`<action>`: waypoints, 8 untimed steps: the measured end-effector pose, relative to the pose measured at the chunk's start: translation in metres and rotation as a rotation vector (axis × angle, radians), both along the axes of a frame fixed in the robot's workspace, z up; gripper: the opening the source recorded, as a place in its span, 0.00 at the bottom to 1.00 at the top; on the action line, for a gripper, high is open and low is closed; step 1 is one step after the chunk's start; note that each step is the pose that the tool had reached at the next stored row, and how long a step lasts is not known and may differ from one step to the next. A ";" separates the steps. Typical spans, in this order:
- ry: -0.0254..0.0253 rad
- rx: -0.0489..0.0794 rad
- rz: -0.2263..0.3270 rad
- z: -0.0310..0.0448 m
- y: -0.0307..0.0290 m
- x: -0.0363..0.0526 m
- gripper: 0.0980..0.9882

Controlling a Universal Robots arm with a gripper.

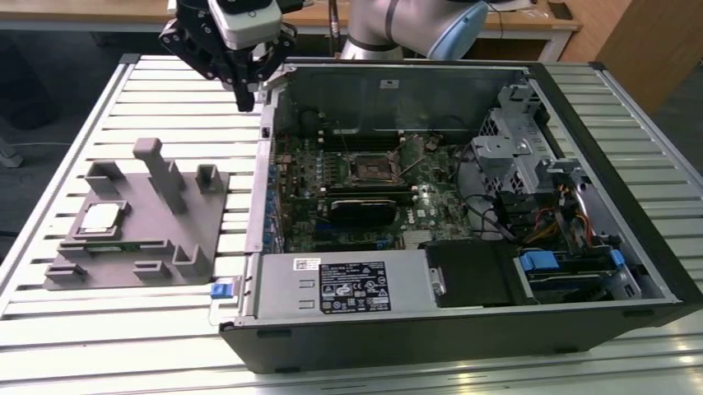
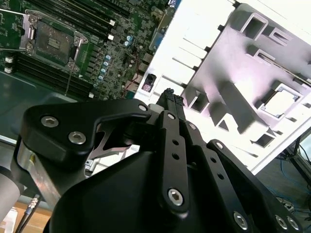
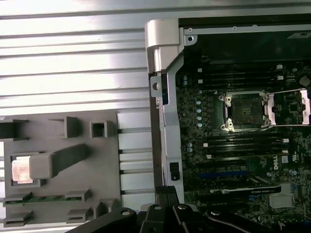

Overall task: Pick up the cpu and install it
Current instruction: 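Reach for the cpu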

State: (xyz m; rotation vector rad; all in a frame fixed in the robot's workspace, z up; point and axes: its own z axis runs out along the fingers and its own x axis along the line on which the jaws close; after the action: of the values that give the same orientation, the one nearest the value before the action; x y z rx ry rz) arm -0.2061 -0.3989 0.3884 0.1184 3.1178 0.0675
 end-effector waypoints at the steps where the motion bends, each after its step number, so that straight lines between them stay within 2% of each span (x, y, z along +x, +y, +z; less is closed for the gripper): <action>1: 0.0001 0.000 0.000 0.0000 0.0000 -0.0005 0.03; 8: 0.0003 0.000 0.000 -0.0003 0.0000 -0.0042 0.03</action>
State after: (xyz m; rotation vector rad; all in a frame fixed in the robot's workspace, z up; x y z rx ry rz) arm -0.2103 -0.3989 0.3881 0.1184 3.1182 0.0675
